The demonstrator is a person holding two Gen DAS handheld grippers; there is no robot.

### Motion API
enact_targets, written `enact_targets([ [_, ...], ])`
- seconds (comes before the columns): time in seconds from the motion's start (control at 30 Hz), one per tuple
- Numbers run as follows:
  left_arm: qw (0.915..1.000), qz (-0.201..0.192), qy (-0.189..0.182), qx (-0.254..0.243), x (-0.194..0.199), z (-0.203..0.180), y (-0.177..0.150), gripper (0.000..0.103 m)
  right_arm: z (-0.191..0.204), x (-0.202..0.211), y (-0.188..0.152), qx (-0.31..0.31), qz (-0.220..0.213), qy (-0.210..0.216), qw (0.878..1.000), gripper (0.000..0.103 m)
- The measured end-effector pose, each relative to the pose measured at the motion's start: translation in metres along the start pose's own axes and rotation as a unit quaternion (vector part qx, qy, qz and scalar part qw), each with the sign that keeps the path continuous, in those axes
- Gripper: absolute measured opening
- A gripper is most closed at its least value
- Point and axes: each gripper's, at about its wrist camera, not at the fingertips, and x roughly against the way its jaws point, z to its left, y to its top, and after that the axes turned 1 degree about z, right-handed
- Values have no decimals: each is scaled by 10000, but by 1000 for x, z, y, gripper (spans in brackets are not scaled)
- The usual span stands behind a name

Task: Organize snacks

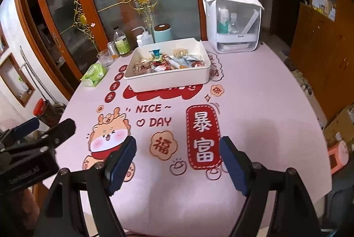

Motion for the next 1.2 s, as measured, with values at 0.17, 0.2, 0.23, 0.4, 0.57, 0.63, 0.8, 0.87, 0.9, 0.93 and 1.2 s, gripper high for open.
enact_targets([
  [0.17,10000,70,11,24,-3,-1,-5,100,1,4,-1,-5,-77,-60,10000,78],
  [0.2,9999,129,-44,63,-5,0,-6,100,1,6,-1,3,-110,-75,9999,78],
  [0.23,9998,160,-68,79,-6,1,-7,100,2,7,-1,20,-141,-103,9998,78],
  [0.4,9997,212,-41,81,-9,1,-7,100,5,11,0,88,-224,-179,9996,78],
  [0.57,9998,165,10,84,-8,1,-5,100,7,11,0,90,-219,-173,9996,78],
  [0.63,9998,164,21,72,-8,1,-4,100,7,11,0,80,-219,-176,9996,78],
  [0.8,9998,168,18,79,-8,0,-3,100,6,10,1,88,-202,-191,9996,78],
  [0.87,9998,162,24,91,-8,-1,-4,100,6,9,2,90,-206,-191,9996,78],
  [0.9,9998,153,28,86,-8,-1,-3,100,7,9,2,90,-206,-196,9996,78],
  [0.93,9998,148,32,88,-8,-2,-3,100,7,9,2,91,-210,-201,9995,78],
  [1.2,9998,161,24,61,-10,0,-2,100,7,8,3,71,-194,-268,9994,78],
])
